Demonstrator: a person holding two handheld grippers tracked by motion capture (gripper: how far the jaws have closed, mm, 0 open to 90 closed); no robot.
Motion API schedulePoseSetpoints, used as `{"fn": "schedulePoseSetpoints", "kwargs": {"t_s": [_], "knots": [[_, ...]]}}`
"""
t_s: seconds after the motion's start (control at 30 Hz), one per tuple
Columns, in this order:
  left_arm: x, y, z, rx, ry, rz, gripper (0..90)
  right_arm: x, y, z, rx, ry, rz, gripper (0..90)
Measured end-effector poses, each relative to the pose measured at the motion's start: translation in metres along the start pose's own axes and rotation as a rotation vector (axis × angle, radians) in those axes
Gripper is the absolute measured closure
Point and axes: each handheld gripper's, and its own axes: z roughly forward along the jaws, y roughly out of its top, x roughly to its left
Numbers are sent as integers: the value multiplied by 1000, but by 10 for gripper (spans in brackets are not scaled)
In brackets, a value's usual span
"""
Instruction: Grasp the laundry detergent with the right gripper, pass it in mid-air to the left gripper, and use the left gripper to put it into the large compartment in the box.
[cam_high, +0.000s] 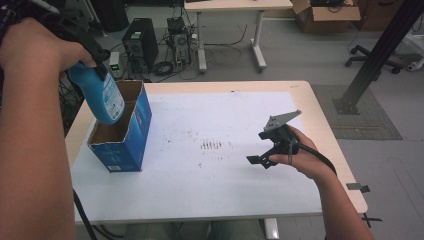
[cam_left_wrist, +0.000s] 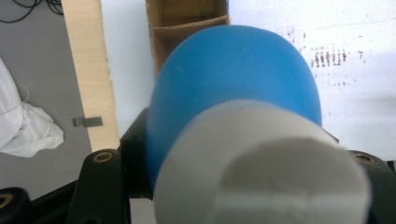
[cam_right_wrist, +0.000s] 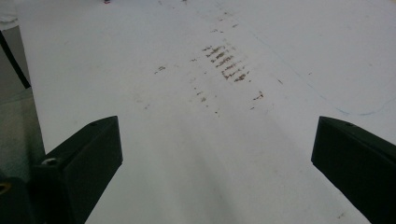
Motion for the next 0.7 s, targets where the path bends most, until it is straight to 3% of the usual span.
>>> {"fn": "schedulePoseSetpoints", "kwargs": {"t_s": [0.7], "knots": [[11,6,32,30,15,-34,384,-1,0,-1,2,2,2,22]]}}
